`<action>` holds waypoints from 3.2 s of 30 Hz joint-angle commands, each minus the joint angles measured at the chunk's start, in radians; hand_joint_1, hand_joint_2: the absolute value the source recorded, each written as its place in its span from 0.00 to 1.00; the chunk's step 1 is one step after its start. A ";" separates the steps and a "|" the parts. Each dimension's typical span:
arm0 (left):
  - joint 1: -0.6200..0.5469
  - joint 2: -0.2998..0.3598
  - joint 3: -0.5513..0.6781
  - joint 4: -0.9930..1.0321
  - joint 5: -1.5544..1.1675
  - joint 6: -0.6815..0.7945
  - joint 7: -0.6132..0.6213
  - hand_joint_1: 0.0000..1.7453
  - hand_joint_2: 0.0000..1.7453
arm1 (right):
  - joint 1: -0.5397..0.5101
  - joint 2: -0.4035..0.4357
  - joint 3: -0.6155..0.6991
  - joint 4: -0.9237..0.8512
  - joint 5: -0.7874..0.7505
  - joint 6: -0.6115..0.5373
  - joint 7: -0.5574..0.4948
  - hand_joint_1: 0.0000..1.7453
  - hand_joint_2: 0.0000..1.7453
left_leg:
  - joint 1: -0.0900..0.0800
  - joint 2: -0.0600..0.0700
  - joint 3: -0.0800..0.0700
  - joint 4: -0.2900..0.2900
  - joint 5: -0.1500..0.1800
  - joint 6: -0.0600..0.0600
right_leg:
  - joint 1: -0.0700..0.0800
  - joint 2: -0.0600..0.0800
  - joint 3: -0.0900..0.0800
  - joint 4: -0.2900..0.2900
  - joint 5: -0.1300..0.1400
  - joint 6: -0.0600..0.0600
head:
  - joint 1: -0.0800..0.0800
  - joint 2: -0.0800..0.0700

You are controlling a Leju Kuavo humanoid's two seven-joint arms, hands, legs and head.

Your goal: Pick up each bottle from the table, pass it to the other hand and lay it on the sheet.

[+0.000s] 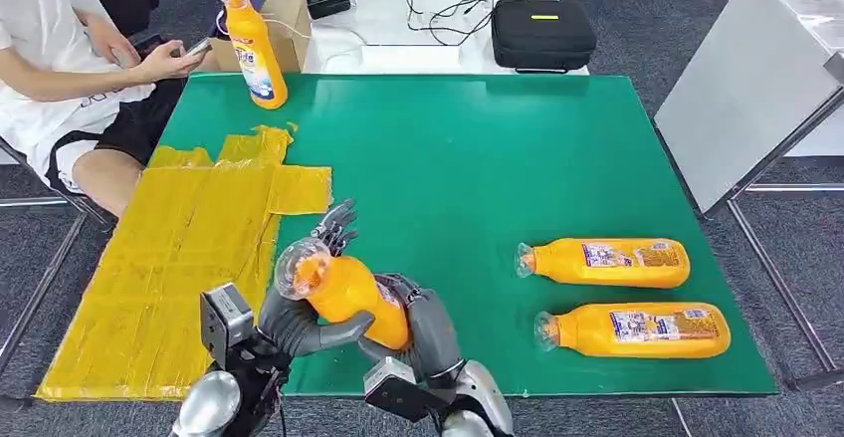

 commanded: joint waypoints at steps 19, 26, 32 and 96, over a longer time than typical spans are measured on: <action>-0.057 0.008 -0.023 0.119 0.004 -0.005 0.004 1.00 1.00 | -0.045 -0.012 0.030 0.058 -0.036 -0.001 -0.017 1.00 1.00 | 0.000 0.002 0.003 0.000 -0.001 -0.001 | 0.001 0.000 0.004 -0.001 -0.001 0.000 | 0.000 0.000; -0.059 0.008 -0.024 0.122 0.004 -0.005 0.004 1.00 1.00 | -0.044 -0.013 0.029 0.053 -0.038 -0.005 -0.019 1.00 1.00 | 0.001 0.002 0.003 0.000 -0.001 -0.001 | 0.001 0.000 0.003 -0.001 -0.001 0.000 | 0.000 0.000; -0.065 0.010 -0.032 0.133 0.003 -0.006 0.006 0.00 1.00 | -0.045 -0.017 0.032 0.032 -0.044 -0.011 -0.021 1.00 1.00 | 0.001 0.002 0.002 0.001 -0.001 -0.001 | 0.001 0.000 0.003 0.000 -0.001 0.000 | 0.000 0.000; -0.053 0.019 0.017 0.074 0.031 0.054 -0.021 1.00 1.00 | -0.015 -0.014 -0.050 -0.058 -0.096 -0.113 -0.039 0.00 1.00 | 0.000 0.002 0.001 0.000 -0.001 -0.001 | 0.000 0.000 0.002 0.000 -0.001 0.000 | 0.000 0.000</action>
